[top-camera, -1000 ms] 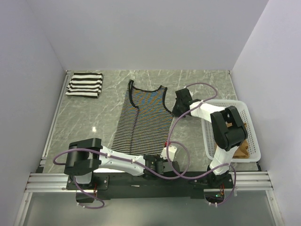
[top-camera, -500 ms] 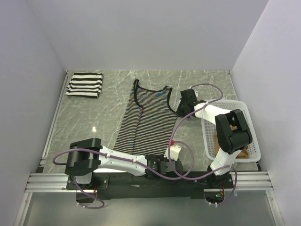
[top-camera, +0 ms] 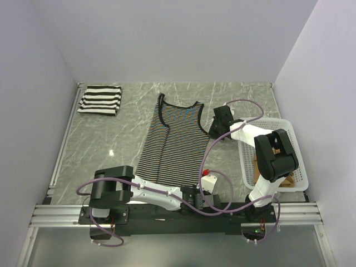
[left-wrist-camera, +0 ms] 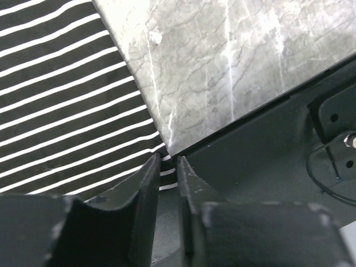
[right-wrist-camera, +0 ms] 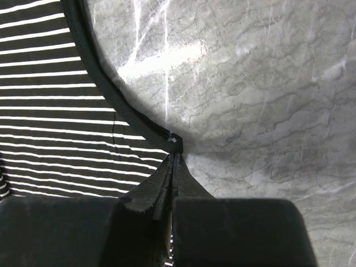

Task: Fold and stack the tank tops
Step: Fold the tank top

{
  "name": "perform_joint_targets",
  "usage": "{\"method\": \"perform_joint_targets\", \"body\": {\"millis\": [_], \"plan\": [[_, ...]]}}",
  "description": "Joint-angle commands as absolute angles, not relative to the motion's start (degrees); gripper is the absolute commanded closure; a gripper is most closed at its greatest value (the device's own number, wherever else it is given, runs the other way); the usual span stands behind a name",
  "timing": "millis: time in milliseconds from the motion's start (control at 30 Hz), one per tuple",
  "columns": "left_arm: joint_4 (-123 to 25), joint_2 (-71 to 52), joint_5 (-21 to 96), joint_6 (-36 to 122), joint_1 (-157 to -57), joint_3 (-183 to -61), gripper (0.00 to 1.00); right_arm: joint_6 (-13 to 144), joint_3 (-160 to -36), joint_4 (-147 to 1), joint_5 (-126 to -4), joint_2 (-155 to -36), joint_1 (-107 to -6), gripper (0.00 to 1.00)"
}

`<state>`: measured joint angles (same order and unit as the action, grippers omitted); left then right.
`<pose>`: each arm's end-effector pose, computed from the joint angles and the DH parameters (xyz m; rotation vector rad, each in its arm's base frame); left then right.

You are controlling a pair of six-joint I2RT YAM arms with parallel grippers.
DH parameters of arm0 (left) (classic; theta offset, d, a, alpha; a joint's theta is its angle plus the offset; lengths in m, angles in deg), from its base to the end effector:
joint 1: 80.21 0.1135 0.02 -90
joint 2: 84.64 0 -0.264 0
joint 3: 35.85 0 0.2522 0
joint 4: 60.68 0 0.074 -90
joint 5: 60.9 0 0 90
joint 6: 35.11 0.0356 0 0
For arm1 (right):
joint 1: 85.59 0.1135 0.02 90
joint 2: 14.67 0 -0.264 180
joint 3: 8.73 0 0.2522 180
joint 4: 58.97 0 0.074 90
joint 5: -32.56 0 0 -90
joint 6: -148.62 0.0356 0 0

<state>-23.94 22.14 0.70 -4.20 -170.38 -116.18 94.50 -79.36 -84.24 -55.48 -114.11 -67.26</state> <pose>0.0158 -0.3696 0.1599 0.5279 2.4649 -0.4095 0.3313 0.1085 0.1636 0.4026 2.5159 0.3375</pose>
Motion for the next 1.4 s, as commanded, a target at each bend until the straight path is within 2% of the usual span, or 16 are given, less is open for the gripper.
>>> {"method": "perform_joint_targets", "body": {"millis": [0,33,67,167,333,500,867,1133,1367], "plan": [[-22.93,22.76,-1.14,-4.87,-171.09,-117.90,0.77,93.51,-78.66,-82.93,-55.51,-111.26,-67.75,1.00],[-22.75,22.85,-1.14,-4.96,-171.18,-117.99,0.79,93.51,-78.57,-82.84,-55.33,-111.17,-67.83,1.00],[-22.58,22.85,-1.22,-5.05,-171.18,-118.08,0.87,93.51,-78.57,-83.01,-55.33,-111.09,-67.92,1.00],[-21.87,21.80,-1.75,-5.14,-171.44,-118.25,0.99,93.33,-78.48,-83.28,-54.98,-110.38,-68.10,1.00],[-25.64,16.18,-2.37,-4.61,-171.62,-115.45,0.99,92.90,-77.61,-84.15,-54.10,-107.84,-69.32,1.00],[-33.02,7.04,-3.42,-6.19,-171.53,-106.75,0.99,91.67,-78.21,-85.91,-53.31,-106.17,-69.86,1.00],[-32.69,-7.71,-8.25,-17.16,-169.86,-93.14,0.99,91.40,-85.50,-90.13,-53.66,-108.97,-66.96,1.00],[-25.22,-18.71,-11.51,-25.34,-169.42,-85.74,0.99,92.45,-99.21,-95.48,-50.59,-118.63,-59.14,1.00],[-16.60,-22.76,-10.89,-29.48,-169.24,-84.15,0.99,92.28,-113.09,-100.32,-49.09,-128.92,-54.92,1.00]]}}
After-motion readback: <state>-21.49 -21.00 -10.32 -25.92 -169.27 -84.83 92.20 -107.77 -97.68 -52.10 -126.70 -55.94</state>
